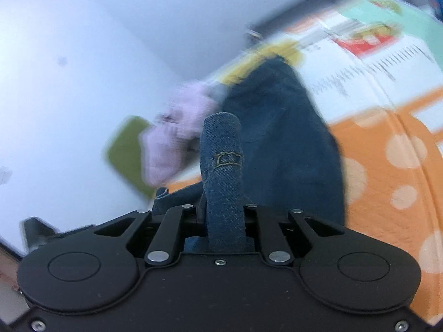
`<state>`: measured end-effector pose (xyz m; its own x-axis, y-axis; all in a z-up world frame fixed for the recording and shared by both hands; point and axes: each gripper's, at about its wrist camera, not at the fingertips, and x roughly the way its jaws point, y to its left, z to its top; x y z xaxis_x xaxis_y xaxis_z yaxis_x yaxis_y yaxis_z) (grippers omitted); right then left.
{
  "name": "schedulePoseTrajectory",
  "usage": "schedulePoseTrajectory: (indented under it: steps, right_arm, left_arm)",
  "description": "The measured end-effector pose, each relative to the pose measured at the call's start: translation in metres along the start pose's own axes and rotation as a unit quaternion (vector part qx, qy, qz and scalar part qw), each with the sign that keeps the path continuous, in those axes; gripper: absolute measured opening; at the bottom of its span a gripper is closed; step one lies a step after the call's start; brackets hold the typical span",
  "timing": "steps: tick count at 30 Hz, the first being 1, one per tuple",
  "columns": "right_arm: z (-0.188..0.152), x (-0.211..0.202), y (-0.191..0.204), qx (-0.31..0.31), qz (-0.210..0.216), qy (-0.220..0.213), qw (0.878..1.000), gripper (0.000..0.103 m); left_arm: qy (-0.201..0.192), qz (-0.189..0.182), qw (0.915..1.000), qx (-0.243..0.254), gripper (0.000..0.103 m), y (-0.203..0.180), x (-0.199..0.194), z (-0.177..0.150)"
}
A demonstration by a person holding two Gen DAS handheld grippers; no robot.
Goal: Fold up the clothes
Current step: 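Lower the folded layer onto the jeans and open both grippers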
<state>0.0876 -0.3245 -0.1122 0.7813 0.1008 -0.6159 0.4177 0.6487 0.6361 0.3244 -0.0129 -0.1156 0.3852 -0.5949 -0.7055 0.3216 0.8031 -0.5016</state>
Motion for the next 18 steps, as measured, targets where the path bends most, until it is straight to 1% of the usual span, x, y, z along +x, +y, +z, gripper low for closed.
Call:
schedulePoseTrajectory:
  steps: [1, 2, 3, 4, 5, 6, 8, 10, 12, 14, 17, 18]
  right_arm:
    - [0.003, 0.013, -0.006, 0.011, -0.022, 0.008, 1.000, 0.019]
    - [0.004, 0.026, -0.015, 0.027, -0.047, 0.019, 0.998, 0.025]
    - [0.004, 0.037, -0.024, 0.040, -0.073, 0.027, 0.996, 0.028]
    - [0.003, 0.042, -0.030, 0.048, -0.095, 0.029, 0.994, 0.033]
    - [0.004, 0.042, -0.034, 0.049, -0.114, 0.020, 0.992, 0.036]
    - [0.005, 0.040, -0.037, 0.049, -0.122, 0.008, 0.991, 0.038]
    - [0.009, 0.032, -0.039, 0.049, -0.133, -0.015, 0.990, 0.046]
    - [0.014, 0.023, -0.038, 0.046, -0.138, -0.031, 0.989, 0.047]
    - [0.019, 0.016, -0.037, 0.031, -0.132, -0.034, 0.990, 0.047]
    - [0.021, 0.009, -0.033, 0.020, -0.127, -0.031, 0.991, 0.047]
    - [0.020, 0.005, -0.034, 0.025, -0.127, -0.016, 0.991, 0.049]
    - [0.018, 0.005, -0.036, 0.028, -0.132, -0.009, 0.991, 0.049]
  left_arm:
    - [0.008, 0.012, 0.9999, -0.007, 0.020, 0.003, 0.009, 0.002]
    - [0.013, 0.019, 0.9996, -0.013, 0.020, 0.007, 0.015, 0.002]
    - [0.016, 0.026, 0.9995, -0.012, 0.020, 0.008, 0.018, 0.001]
    - [0.017, 0.030, 0.9994, -0.003, 0.020, 0.008, 0.020, -0.002]
    - [0.018, 0.030, 0.9994, 0.004, 0.020, 0.007, 0.020, -0.004]
    - [0.020, 0.029, 0.9993, 0.011, 0.021, 0.006, 0.020, -0.006]
    - [0.024, 0.019, 0.9993, 0.021, 0.021, 0.003, 0.022, -0.008]
    - [0.026, 0.008, 0.9992, 0.030, 0.021, -0.001, 0.025, -0.010]
    - [0.030, 0.010, 0.9986, 0.042, 0.022, -0.005, 0.026, -0.011]
    - [0.042, 0.010, 0.9984, 0.037, 0.026, -0.007, 0.029, -0.010]
    - [0.061, 0.012, 0.9980, 0.010, 0.036, -0.004, 0.034, -0.008]
    - [0.066, 0.018, 0.9977, 0.004, 0.044, -0.003, 0.037, -0.007]
